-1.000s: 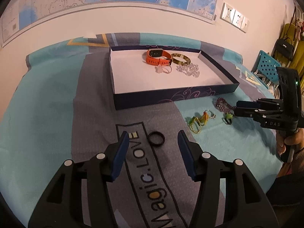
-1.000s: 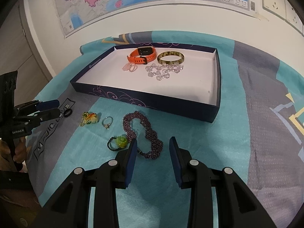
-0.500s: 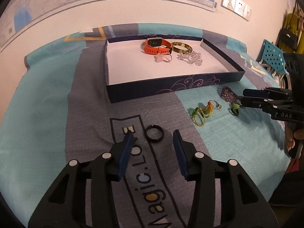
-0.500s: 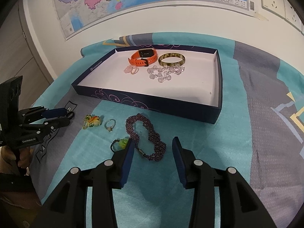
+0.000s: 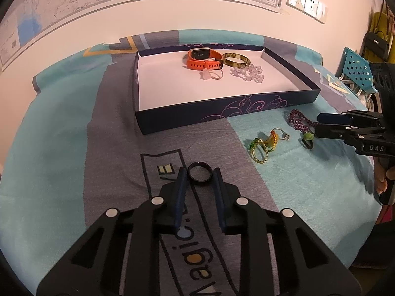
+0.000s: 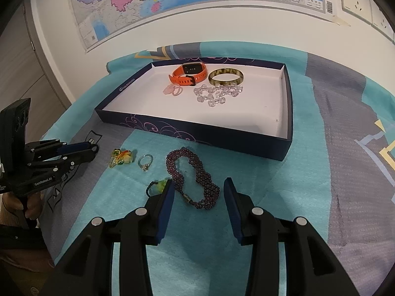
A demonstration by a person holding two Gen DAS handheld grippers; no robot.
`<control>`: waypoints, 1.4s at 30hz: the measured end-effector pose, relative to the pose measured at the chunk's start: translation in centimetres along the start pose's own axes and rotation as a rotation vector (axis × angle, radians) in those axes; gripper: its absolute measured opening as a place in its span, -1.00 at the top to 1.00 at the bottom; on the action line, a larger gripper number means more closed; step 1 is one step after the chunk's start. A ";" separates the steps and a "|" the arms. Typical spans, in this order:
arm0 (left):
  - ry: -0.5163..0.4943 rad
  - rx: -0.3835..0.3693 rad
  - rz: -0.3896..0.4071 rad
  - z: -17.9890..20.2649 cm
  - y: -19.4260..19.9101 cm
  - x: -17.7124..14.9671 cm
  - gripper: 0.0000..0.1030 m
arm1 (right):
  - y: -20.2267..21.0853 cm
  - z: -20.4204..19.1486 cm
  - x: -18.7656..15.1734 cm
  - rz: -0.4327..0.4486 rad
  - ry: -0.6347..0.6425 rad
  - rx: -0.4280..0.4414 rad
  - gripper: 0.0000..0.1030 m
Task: Organize jewelry
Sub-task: 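Grasp the black ring with the left gripper while the right gripper grasps the dark red beaded necklace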
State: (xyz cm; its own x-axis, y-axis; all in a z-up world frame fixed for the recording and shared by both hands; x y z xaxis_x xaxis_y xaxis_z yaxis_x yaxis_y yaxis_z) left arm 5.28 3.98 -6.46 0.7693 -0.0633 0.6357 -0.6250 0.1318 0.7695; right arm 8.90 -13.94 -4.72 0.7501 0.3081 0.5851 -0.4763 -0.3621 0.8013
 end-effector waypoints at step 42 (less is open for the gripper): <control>0.016 -0.006 0.008 0.1 -0.3 0.3 0.57 | -2.5 -1.0 2.0 -0.021 0.081 0.022 0.90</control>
State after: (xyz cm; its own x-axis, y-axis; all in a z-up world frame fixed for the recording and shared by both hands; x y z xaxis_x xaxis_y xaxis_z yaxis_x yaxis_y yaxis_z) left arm 5.68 3.86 -6.48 0.7665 -0.0467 0.6406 -0.6302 0.1382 0.7641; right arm 11.12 -11.50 -5.39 0.7201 0.3857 0.5769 -0.4497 -0.3737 0.8112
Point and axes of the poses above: each gripper's, at about its wrist camera, not at the fingertips, and y roughly against the way its jaws point, z to its right, x to its top, the point moved 5 cm from there along -y, roughly the way its jaws point, and after that the axes turned 2 degrees about -x, right-handed, at the moved point
